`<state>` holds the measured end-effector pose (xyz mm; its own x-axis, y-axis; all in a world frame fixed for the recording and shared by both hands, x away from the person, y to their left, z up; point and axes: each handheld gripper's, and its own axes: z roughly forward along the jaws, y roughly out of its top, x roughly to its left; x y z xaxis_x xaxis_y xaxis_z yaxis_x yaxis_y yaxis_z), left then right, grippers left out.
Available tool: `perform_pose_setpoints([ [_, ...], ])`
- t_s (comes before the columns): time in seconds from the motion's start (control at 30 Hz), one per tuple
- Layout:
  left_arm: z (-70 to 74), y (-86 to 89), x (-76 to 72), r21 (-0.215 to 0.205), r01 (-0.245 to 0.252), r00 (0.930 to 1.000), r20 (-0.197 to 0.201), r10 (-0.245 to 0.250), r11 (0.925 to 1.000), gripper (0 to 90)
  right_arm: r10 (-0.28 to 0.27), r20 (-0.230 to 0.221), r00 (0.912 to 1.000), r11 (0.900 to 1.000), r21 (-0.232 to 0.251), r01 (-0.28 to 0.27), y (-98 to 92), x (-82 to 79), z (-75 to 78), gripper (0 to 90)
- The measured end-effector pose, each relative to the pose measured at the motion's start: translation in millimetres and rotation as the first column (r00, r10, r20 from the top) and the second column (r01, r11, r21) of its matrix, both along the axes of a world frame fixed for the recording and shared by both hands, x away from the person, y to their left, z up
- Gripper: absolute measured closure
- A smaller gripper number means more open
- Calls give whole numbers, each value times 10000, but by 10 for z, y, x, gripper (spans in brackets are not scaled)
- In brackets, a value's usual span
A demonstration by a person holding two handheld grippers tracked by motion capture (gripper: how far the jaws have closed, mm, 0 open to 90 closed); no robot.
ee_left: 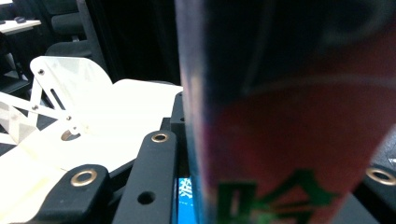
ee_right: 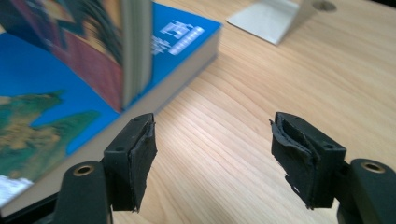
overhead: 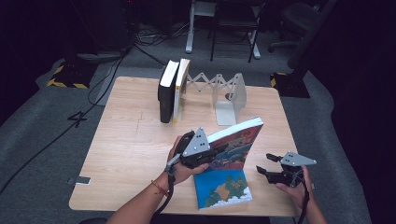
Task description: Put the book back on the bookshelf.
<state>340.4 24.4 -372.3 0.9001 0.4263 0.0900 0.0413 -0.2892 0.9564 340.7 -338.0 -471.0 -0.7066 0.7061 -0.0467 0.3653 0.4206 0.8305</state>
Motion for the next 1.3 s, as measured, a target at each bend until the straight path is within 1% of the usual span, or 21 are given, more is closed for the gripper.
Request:
perform_pose_setpoints([
  [0.03, 4, -4, 15, 18, -56, 10000, -20, 56, 10000, 735, -106, -38, 9999, 9998, -152, 106, -15, 15, -17, 303],
  [0.07, 4, -4, 15, 18, -56, 10000, -20, 56, 10000, 735, -106, -38, 9999, 9998, -152, 106, -15, 15, -17, 303],
  [0.1, 6, -6, 31, 15, -69, 10000, -49, 69, 10000, 735, -286, 2, 9996, 9989, -381, 286, -24, 35, -38, 295],
  [0.13, 6, -5, 53, -66, -29, 9999, -127, 28, 10000, 736, -485, 9, 9988, 9976, -485, 485, -32, 51, -52, 290],
  [0.17, 4, 0, 81, -154, 28, 9998, -202, -31, 9999, 737, -586, -184, 9981, 9975, -402, 578, -54, 83, -86, 288],
  [0.2, 5, 2, 101, -195, 43, 9997, -242, -47, 9998, 737, -586, -184, 9981, 9975, -402, 578, -54, 83, -86, 288],
  [0.23, 15, 2, 146, -208, -55, 9994, -337, 48, 9998, 737, -636, -266, 9976, 9968, -501, 622, -60, 103, -122, 288],
  [0.27, 20, -2, 159, -208, -80, 9993, -370, 73, 9998, 737, -666, -341, 9972, 9963, -570, 646, -62, 111, -140, 288],
  [0.37, 56, -23, 210, -176, -195, 9992, -343, 189, 9997, 738, -674, -438, 9968, 9965, -518, 651, -65, 127, -166, 289],
  [0.43, 80, -39, 222, -255, -251, 9995, -198, 246, 9994, 738, -695, -519, 9962, 9967, -463, 671, -67, 139, -173, 290],
  [0.5, 112, -63, 238, -170, -283, 9995, -113, 281, 9995, 738, -687, -537, 9962, 9966, -494, 661, -65, 145, -181, 290],
  [0.53, 135, -82, 249, -45, -402, 9992, 18, 402, 9992, 738, -673, -548, 9962, 9966, -512, 645, -61, 146, -185, 290],
  [0.57, 152, -91, 261, 2, -448, 9990, 47, 448, 9990, 738, -657, -555, 9963, 9967, -515, 629, -59, 149, -190, 291],
  [0.6, 163, -94, 275, -47, -509, 9987, 85, 510, 9987, 738, -668, -543, 9963, 9966, -528, 640, -57, 150, -192, 292],
  [0.67, 201, -99, 322, 12, -607, 9981, 79, 607, 9982, 738, -730, -517, 9960, 9958, -594, 699, -53, 153, -193, 294],
  [0.7, 201, -99, 322, 12, -607, 9981, 79, 607, 9982, 738, -777, -501, 9957, 9952, -635, 745, -53, 154, -193, 294],
  [0.8, 257, -94, 384, 132, -805, 9966, 162, 803, 9967, 738, -790, -494, 9956, 9953, -591, 760, -57, 155, -193, 294],
  [0.9, 280, -71, 435, 143, -1010, 9948, 140, 1008, 9948, 738, -778, -532, 9955, 9958, -516, 751, -61, 155, -191, 294],
  [0.97, 284, -48, 473, 117, -1148, 9934, 59, 1147, 9933, 738, -759, -550, 9956, 9962, -481, 733, -60, 157, -193, 297],
  [1.17, 281, -1, 559, 317, -1452, 9894, 29, 1451, 9889, 738, -654, -595, 9961, 9967, -511, 624, -39, 160, -211, 296],
  [1.3, 285, 22, 607, 356, -1625, 9867, 7, 1626, 9861, 738, -627, -622, 9961, 9970, -498, 597, -33, 160, -217, 296],
])
